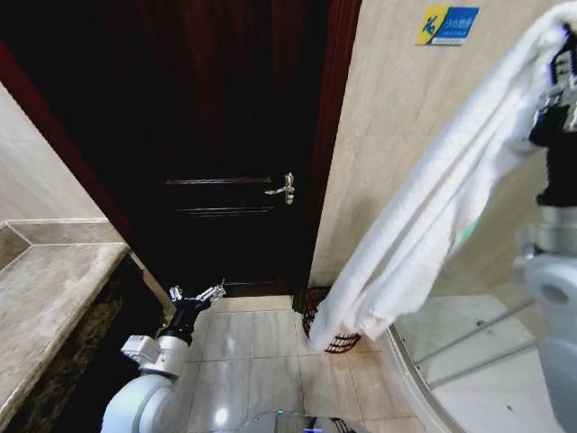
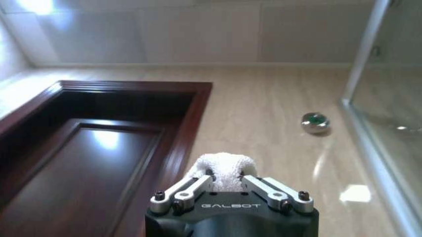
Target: Discard the used towel into the hamper.
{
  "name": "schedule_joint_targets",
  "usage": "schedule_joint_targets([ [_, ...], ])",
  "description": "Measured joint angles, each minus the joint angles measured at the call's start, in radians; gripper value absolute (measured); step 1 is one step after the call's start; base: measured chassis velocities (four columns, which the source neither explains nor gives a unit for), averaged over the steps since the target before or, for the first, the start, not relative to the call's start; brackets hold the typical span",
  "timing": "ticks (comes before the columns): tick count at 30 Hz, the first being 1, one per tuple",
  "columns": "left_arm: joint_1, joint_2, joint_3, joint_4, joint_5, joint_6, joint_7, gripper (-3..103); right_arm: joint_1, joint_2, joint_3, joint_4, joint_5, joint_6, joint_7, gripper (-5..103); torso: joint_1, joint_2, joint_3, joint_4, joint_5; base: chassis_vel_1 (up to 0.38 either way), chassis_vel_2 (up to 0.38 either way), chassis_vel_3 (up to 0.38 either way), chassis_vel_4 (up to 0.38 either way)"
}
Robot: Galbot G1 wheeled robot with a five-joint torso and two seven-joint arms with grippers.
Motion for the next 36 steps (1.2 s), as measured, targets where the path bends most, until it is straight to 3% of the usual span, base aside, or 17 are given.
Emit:
schedule_joint_targets([
  [8,0.0,0.0,0.0,0.0,0.0,0.0,0.0,100,0.184,-0.025,-0.06,-0.153,0.011,0.021,-0.021,7,0.0,0.0,0.0,-0.0001,-0.0002,0.0,0.0,0.0,0.0],
  [19,0.0,0.0,0.0,0.0,0.0,0.0,0.0,100,0.303,-0.017,-0.143,-0.25,0.008,0.031,-0.048,7,0.0,0.0,0.0,-0.0002,-0.0001,0.0,0.0,0.0,0.0],
  [24,0.0,0.0,0.0,0.0,0.0,0.0,0.0,100,0.391,0.004,-0.211,-0.292,-0.006,0.041,-0.055,7,0.0,0.0,0.0,-0.0001,0.0002,0.0,0.0,0.0,0.0],
  [31,0.0,0.0,0.0,0.0,0.0,0.0,0.0,100,0.647,0.073,-0.355,-0.45,-0.077,0.075,-0.061,7,0.0,0.0,0.0,0.0,-0.0008,0.0,0.0,0.0,0.0],
  [36,0.0,0.0,0.0,0.0,0.0,0.0,0.0,100,0.703,0.116,-0.396,-0.5,-0.103,0.081,-0.068,7,0.0,0.0,0.0,0.0,-0.0007,0.0,0.0,0.0,0.0],
])
